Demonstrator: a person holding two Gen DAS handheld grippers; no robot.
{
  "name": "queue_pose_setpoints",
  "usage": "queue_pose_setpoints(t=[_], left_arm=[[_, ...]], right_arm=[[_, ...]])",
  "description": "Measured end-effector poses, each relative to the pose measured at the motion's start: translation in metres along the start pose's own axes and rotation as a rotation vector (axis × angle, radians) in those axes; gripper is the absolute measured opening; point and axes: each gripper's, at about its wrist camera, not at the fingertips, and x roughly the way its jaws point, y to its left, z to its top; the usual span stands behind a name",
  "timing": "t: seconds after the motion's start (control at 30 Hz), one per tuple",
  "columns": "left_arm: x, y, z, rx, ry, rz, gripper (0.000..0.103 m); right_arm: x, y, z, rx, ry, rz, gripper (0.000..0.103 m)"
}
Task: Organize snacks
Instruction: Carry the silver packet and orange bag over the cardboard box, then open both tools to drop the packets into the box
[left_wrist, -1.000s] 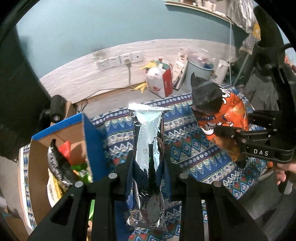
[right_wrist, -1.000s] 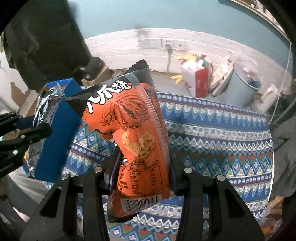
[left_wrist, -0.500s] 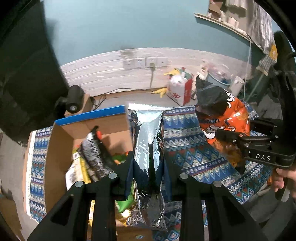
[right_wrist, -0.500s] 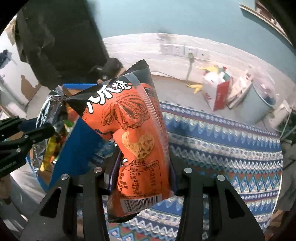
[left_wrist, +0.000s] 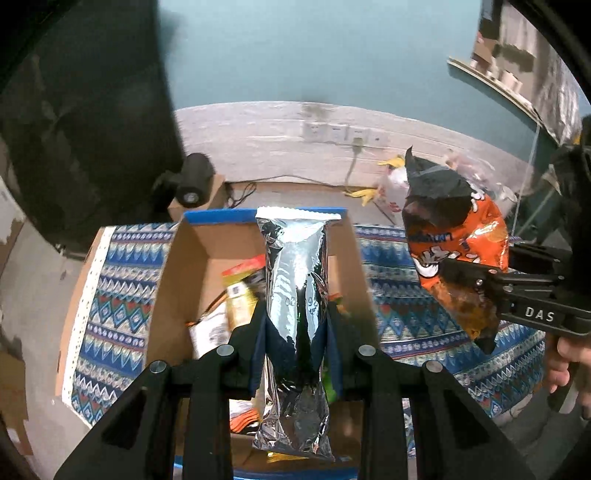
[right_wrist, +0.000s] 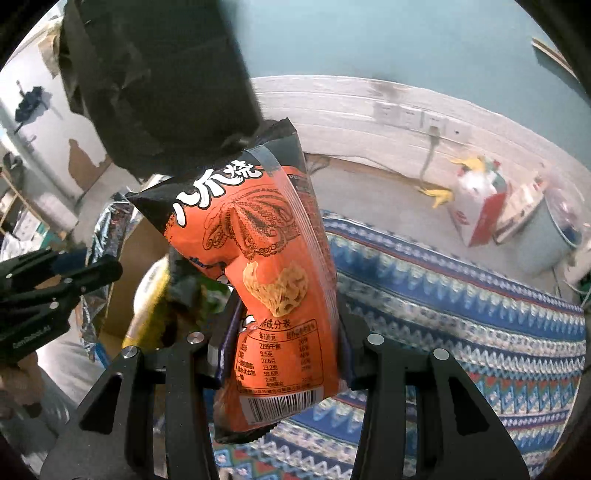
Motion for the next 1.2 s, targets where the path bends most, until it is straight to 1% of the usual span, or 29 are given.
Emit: queue_pose_setpoints(t=[0.17, 0.27, 0.43, 0.53, 0.63, 0.7, 0.77, 0.83, 0.9, 1.03, 1.07, 1.13, 1.17, 1.2], left_arm=[[0.005, 0.025, -0.006, -0.033, 0.013, 0.043, 0.029], [0.011, 0.037, -0.011, -0.046, 0.03, 0.067, 0.029], [0.027, 0.059, -0.02, -0.109, 0.081, 0.055, 0.029], [0.033, 0.068, -0.023, -0.131, 0.095, 0.071, 0.029], [0.035, 0.073, -0.023, -0.144, 0.103, 0.085, 0.029], [0.034, 0.075, -0.023, -0.152, 0.1, 0.086, 0.029], [0.032, 0.075, -0.023, -0.15, 0.104, 0.093, 0.034], [0.029, 0.077, -0.024, -0.155, 0.1, 0.103, 0.047], [0.024, 0.08, -0.025, -0.164, 0.089, 0.11, 0.052], [0.015, 0.084, -0.023, -0.173, 0.068, 0.113, 0.055], [0.012, 0.085, -0.023, -0.174, 0.062, 0.115, 0.056], [0.008, 0.085, -0.022, -0.175, 0.05, 0.117, 0.058], [0.004, 0.085, -0.022, -0.172, 0.043, 0.118, 0.059], [0.003, 0.084, -0.022, -0.171, 0.04, 0.12, 0.059]], right_arm=[[0.013, 0.022, 0.012, -0.021, 0.007, 0.026, 0.043], [0.019, 0.037, 0.02, -0.027, 0.011, 0.06, 0.043], [0.027, 0.063, 0.031, -0.08, 0.018, 0.074, 0.043], [0.032, 0.073, 0.037, -0.096, 0.026, 0.078, 0.043], [0.037, 0.08, 0.039, -0.068, 0.05, 0.137, 0.043], [0.038, 0.086, 0.039, -0.071, 0.057, 0.146, 0.043], [0.04, 0.092, 0.039, -0.083, 0.062, 0.143, 0.043], [0.046, 0.098, 0.04, -0.092, 0.072, 0.141, 0.043], [0.053, 0.101, 0.041, -0.094, 0.082, 0.132, 0.043], [0.064, 0.107, 0.042, -0.097, 0.107, 0.129, 0.045], [0.065, 0.108, 0.042, -0.095, 0.109, 0.131, 0.049], [0.066, 0.109, 0.044, -0.083, 0.104, 0.144, 0.051], [0.065, 0.108, 0.045, -0.078, 0.1, 0.152, 0.056], [0.063, 0.107, 0.047, -0.07, 0.089, 0.166, 0.064]])
